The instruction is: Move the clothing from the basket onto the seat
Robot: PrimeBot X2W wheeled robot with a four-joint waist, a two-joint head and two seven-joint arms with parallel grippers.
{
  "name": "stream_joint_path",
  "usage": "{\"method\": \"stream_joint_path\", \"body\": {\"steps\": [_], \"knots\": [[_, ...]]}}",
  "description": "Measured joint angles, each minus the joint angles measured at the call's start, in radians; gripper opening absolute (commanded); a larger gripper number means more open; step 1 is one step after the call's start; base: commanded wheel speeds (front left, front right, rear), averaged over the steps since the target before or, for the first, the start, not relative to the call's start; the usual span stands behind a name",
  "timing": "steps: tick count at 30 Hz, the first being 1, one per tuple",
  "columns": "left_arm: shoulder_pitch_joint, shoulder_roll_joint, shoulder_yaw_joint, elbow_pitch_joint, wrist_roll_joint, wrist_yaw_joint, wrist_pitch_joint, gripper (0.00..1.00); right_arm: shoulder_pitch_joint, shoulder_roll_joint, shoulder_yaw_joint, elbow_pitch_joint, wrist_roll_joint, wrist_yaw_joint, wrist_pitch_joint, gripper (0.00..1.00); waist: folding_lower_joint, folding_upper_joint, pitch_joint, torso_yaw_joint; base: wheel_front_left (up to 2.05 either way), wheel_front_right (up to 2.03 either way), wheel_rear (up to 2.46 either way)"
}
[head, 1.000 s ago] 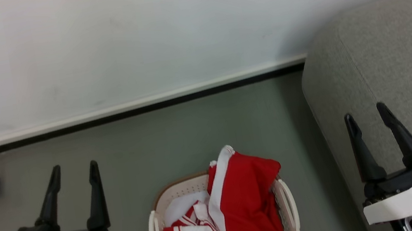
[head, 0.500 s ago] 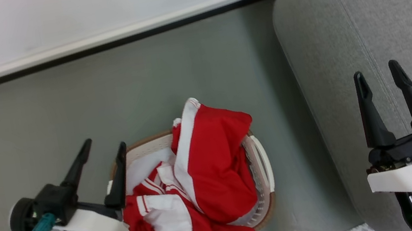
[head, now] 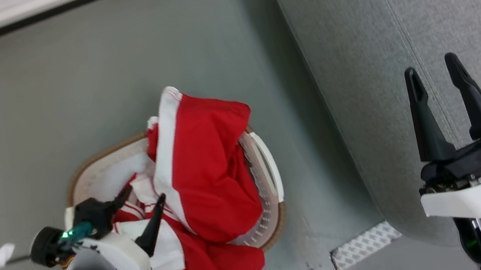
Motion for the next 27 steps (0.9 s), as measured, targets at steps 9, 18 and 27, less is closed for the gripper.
{"method": "stream_joint_path", "body": {"steps": [9,18,27], "knots": [[-0.171,0.091,-0.274,0.101,-0.032,0.000,0.206,1.00,-0.038,-0.001,0.031,-0.041,0.044,0.000,0.000,1.00,0.0000,0.0000,0.103,-0.060,0.00,0.00,0.00],[-0.261,0.132,-0.415,0.227,-0.040,0.000,0.339,1.00,-0.046,0.000,0.052,-0.054,0.102,0.000,0.000,1.00,-0.0001,0.0000,0.173,-0.127,0.00,0.00,0.00],[-0.299,0.119,-0.501,0.347,-0.002,0.000,0.361,0.73,-0.047,0.000,0.069,-0.056,0.133,0.000,0.000,1.00,-0.0001,0.0000,0.211,-0.175,0.00,0.00,0.00]]}}
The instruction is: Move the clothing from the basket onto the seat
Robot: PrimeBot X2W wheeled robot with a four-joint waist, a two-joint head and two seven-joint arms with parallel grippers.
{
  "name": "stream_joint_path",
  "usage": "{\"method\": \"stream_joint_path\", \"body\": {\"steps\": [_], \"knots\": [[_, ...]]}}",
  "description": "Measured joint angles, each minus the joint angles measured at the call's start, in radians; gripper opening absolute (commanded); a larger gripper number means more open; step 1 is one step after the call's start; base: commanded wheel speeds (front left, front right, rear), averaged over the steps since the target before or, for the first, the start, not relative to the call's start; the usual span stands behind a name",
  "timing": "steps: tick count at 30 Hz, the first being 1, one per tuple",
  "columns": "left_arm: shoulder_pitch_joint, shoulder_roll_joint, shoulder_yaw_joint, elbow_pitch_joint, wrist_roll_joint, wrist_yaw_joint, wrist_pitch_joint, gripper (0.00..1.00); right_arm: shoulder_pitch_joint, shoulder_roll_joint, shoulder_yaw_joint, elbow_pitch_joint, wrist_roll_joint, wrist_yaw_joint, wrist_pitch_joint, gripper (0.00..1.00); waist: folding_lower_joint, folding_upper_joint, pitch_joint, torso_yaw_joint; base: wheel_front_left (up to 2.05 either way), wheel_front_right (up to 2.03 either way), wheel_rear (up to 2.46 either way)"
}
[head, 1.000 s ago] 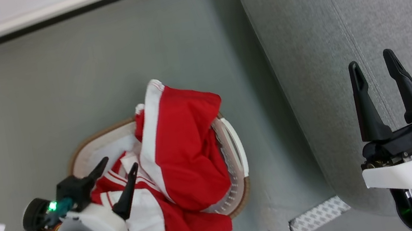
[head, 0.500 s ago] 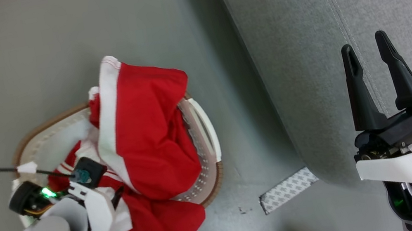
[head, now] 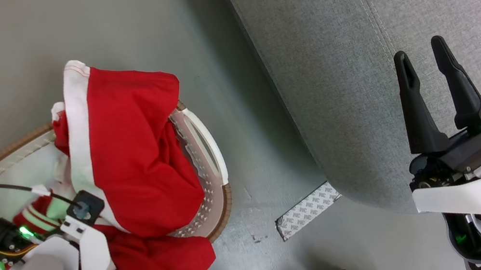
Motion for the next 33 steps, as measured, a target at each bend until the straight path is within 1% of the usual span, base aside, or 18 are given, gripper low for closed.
{"method": "stream_joint_path", "body": {"steps": [1,2,3,9,14,19,22,26,33], "knots": [[-0.001,-0.005,-0.005,0.007,0.001,0.000,-0.006,0.47,0.000,0.000,0.000,0.000,0.001,0.000,0.000,1.00,0.0000,0.0000,0.000,-0.001,0.00,0.00,0.00],[-0.002,-0.010,-0.008,0.013,0.001,0.001,-0.009,0.47,0.000,0.000,-0.001,0.000,0.001,0.000,0.000,1.00,0.0000,0.0000,0.000,-0.001,0.00,0.00,0.00],[-0.003,-0.014,-0.013,0.018,0.001,0.001,-0.017,0.00,0.000,0.000,-0.001,0.001,0.001,0.000,0.000,1.00,0.0000,0.0000,-0.002,0.000,0.00,0.00,0.00],[-0.002,-0.054,-0.040,0.025,-0.023,0.000,-0.070,0.00,-0.002,0.000,-0.014,0.013,-0.006,0.000,0.000,1.00,0.0000,0.0000,-0.034,0.014,0.00,0.00,0.00],[0.016,-0.101,-0.056,0.040,-0.058,0.000,-0.106,0.00,-0.005,0.001,-0.019,0.033,-0.036,0.000,0.000,1.00,0.0000,0.0000,-0.095,0.036,0.00,0.00,0.00],[0.033,-0.162,-0.063,0.057,-0.108,0.000,-0.158,0.00,-0.001,0.001,-0.037,0.058,-0.076,0.000,0.000,1.00,-0.0001,0.0000,-0.183,0.066,0.00,0.00,0.00],[0.042,-0.198,-0.070,0.067,-0.130,0.000,-0.184,0.00,0.012,0.001,-0.048,0.077,-0.105,0.000,0.000,1.00,-0.0001,0.0000,-0.239,0.091,0.00,0.00,0.00],[0.055,-0.243,-0.065,0.074,-0.186,0.000,-0.241,0.00,0.020,0.001,-0.061,0.104,-0.135,0.000,0.000,1.00,-0.0002,0.0000,-0.317,0.130,0.00,0.00,0.00],[0.104,-0.298,-0.029,0.076,-0.292,0.000,-0.359,0.00,0.060,0.001,-0.074,0.143,-0.177,0.000,0.000,1.00,-0.0003,0.0000,-0.456,0.197,0.00,0.00,0.00]]}}
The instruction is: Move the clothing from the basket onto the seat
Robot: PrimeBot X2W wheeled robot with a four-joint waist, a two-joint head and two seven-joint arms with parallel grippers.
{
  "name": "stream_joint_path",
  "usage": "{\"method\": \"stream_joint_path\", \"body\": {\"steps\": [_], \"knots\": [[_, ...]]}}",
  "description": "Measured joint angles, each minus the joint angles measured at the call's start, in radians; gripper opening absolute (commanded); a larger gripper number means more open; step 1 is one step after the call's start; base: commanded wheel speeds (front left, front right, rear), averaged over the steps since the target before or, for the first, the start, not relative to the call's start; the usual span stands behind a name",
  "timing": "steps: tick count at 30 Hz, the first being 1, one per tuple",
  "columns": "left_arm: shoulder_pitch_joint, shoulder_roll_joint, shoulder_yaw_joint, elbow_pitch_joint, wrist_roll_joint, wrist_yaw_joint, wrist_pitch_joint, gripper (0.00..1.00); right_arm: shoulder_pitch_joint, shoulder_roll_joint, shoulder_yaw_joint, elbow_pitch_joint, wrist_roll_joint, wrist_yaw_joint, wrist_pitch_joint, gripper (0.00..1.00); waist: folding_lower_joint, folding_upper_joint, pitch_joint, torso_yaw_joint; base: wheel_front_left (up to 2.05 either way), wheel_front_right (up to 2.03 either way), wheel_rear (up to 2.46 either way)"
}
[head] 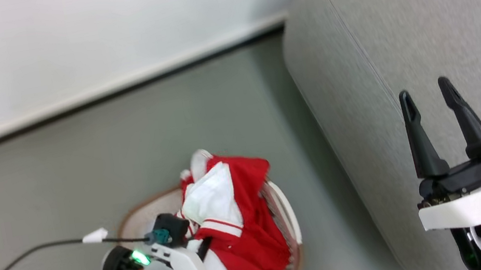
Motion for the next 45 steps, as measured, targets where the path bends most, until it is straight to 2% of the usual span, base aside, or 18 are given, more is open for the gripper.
{"method": "stream_joint_path", "body": {"steps": [9,17,21,26,28,37,45], "knots": [[0.032,-0.032,0.054,-0.073,-0.072,0.000,-0.053,0.00,0.074,0.000,-0.020,0.051,-0.030,0.000,0.000,1.00,-0.0001,0.0000,-0.174,0.086,0.00,0.00,0.00],[0.064,0.015,0.182,-0.280,-0.054,0.031,-0.059,0.00,0.121,0.000,-0.015,0.074,-0.033,0.000,0.000,1.00,0.0000,0.0000,-0.293,0.147,0.00,0.00,0.00],[0.071,0.032,0.212,-0.376,-0.036,0.050,-0.059,0.00,0.154,-0.001,-0.013,0.087,-0.032,0.000,0.000,1.00,0.0000,0.0000,-0.338,0.172,0.00,0.00,0.00],[0.052,0.052,0.238,-0.484,-0.038,0.066,-0.059,0.00,0.166,0.000,0.002,0.094,-0.028,0.000,0.000,1.00,0.0000,0.0000,-0.370,0.202,0.00,0.00,0.00],[0.027,0.067,0.239,-0.523,-0.012,0.089,-0.055,0.00,0.177,-0.001,0.009,0.097,-0.025,0.000,0.000,1.00,0.0000,0.0000,-0.382,0.210,0.00,0.00,0.00],[0.028,0.101,0.273,-0.687,-0.038,0.142,-0.024,0.00,0.182,-0.004,0.063,0.104,-0.002,0.000,0.000,1.00,0.0002,0.0000,-0.398,0.226,0.00,0.00,0.00],[0.049,0.108,0.267,-0.745,-0.045,0.159,-0.009,0.00,0.175,-0.053,0.184,0.074,0.053,0.000,0.000,1.00,0.0001,0.0000,-0.388,0.235,0.00,0.00,0.00]]}}
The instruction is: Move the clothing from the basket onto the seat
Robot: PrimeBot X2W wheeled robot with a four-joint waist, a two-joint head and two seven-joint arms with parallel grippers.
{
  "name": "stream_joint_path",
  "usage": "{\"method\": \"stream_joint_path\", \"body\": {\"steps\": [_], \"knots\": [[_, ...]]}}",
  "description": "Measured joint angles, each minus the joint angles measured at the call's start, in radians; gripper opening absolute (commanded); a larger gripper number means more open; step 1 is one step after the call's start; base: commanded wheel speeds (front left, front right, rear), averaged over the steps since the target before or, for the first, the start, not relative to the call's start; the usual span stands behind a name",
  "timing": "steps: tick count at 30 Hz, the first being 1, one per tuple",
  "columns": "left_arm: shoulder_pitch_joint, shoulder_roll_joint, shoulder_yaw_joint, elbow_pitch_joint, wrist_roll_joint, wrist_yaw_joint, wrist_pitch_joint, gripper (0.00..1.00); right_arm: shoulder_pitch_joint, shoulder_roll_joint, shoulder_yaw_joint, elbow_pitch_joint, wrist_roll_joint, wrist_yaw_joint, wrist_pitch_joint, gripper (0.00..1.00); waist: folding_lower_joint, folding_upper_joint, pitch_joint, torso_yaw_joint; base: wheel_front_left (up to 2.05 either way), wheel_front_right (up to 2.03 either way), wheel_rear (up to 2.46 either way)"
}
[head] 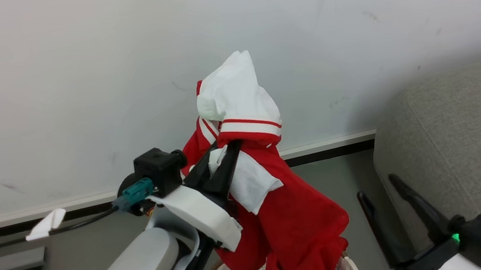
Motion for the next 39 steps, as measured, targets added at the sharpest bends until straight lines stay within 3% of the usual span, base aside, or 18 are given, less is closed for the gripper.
{"method": "stream_joint_path", "body": {"steps": [9,19,31,32,34,39], "knots": [[0.000,-0.018,-0.034,-0.017,0.006,-0.003,0.002,0.00,-0.140,-0.074,0.230,0.114,0.043,0.000,0.000,1.00,0.0001,0.0000,-0.002,0.030,0.00,0.00,0.00],[0.000,-0.076,-0.110,-0.014,0.040,-0.029,0.013,0.00,-0.311,-0.119,0.476,0.306,0.184,0.000,0.000,1.00,0.0001,0.0000,-0.012,0.120,0.00,0.00,0.00],[-0.005,-0.121,-0.150,-0.033,0.045,-0.044,0.028,0.00,-0.388,-0.087,0.650,0.459,0.349,0.000,0.000,1.00,0.0001,0.0000,-0.028,0.227,0.00,0.00,0.00],[-0.005,-0.119,-0.150,-0.032,0.045,-0.043,0.028,0.00,-0.389,-0.085,0.653,0.464,0.356,0.000,0.000,0.56,0.0001,0.0000,-0.029,0.232,0.00,0.00,0.00],[-0.005,-0.115,-0.150,-0.032,0.045,-0.040,0.028,0.00,-0.390,-0.083,0.656,0.471,0.364,0.000,0.000,0.00,0.0001,0.0000,-0.028,0.237,0.00,0.00,0.00],[-0.005,-0.105,-0.148,-0.035,0.044,-0.034,0.028,0.00,-0.387,-0.074,0.616,0.471,0.388,0.000,0.000,0.00,0.0002,0.0000,-0.024,0.234,0.00,0.00,0.00]]}}
